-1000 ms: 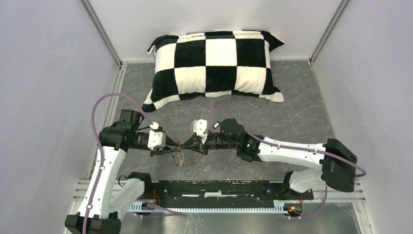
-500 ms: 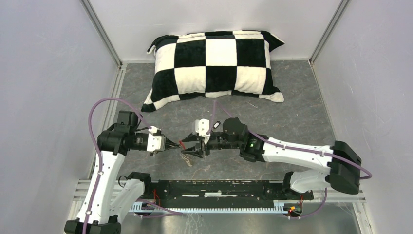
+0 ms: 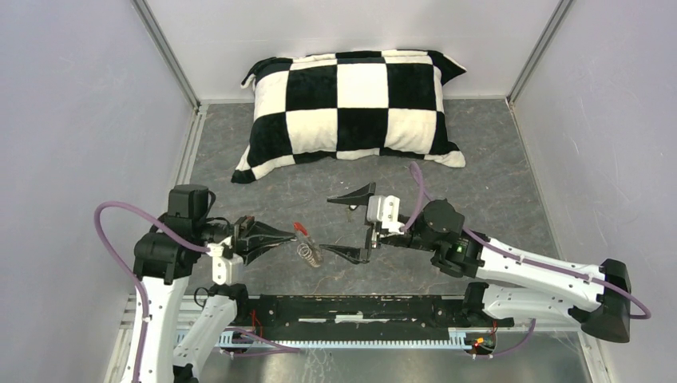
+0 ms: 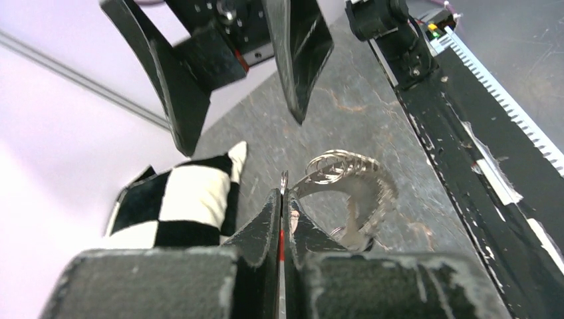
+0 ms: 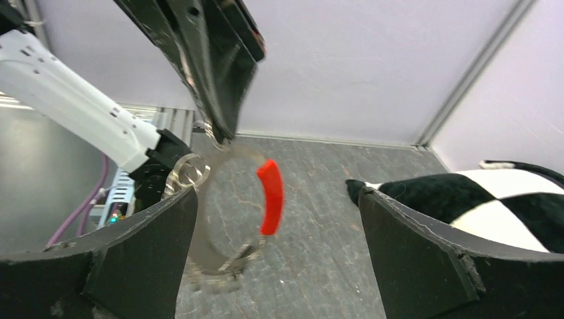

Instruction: Put the keys on the keyring

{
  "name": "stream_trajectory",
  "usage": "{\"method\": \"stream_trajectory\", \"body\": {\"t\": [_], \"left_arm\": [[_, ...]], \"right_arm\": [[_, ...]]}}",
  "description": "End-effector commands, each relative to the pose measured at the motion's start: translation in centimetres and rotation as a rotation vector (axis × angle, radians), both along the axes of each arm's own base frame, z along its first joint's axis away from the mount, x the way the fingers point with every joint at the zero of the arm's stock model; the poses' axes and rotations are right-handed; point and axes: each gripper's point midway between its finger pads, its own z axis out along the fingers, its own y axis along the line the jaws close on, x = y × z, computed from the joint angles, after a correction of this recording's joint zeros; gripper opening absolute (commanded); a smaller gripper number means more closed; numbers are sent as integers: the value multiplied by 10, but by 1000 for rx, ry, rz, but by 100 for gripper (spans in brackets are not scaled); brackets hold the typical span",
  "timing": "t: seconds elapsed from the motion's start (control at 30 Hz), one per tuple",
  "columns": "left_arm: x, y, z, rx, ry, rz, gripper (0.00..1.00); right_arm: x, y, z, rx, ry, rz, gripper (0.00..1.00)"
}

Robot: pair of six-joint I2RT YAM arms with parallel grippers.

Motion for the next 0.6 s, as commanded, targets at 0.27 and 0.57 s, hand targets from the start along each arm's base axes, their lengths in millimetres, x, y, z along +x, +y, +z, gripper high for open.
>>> {"method": "stream_trajectory", "body": {"t": [0.27, 0.57], "left_arm": [[-30, -6, 49, -142, -84, -142, 2], [-28, -6, 52, -145, -45, -152, 2]], "right_arm": [[-4, 9, 21, -76, -227, 57, 83], [-17, 10, 54, -5, -276, 110, 56]]}}
